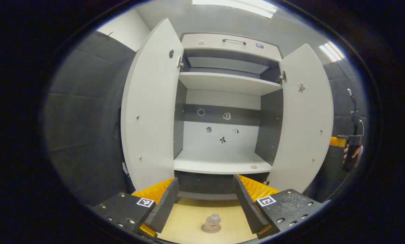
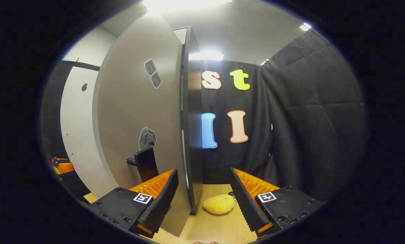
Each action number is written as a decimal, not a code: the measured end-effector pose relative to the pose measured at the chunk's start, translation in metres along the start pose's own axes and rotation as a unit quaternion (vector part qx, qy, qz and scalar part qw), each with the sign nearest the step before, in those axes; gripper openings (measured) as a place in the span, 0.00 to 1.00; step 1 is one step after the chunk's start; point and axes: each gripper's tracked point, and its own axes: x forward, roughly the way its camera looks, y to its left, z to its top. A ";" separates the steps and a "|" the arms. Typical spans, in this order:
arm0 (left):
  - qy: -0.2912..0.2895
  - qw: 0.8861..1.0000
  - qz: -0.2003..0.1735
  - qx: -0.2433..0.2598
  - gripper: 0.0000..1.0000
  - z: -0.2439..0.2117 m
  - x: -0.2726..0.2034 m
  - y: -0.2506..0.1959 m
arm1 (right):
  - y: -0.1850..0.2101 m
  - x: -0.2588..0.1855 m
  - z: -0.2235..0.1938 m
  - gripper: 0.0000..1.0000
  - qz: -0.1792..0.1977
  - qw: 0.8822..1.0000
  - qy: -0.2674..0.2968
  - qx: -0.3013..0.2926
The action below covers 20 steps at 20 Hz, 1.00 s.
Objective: Grasp the bottle in the cabinet with the left hand and place it on the coaster, then close the right door with the right hand and the left door with the left hand.
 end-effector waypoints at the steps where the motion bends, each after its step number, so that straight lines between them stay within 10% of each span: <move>1: 0.000 1.000 -0.003 -0.002 0.93 0.001 0.001 0.004 | 0.008 -0.001 0.000 0.97 0.001 1.000 0.000 0.002; 20: -0.026 0.997 0.069 -0.028 0.93 -0.001 -0.050 0.144 | 0.156 0.034 -0.017 0.92 0.022 1.000 0.001 0.003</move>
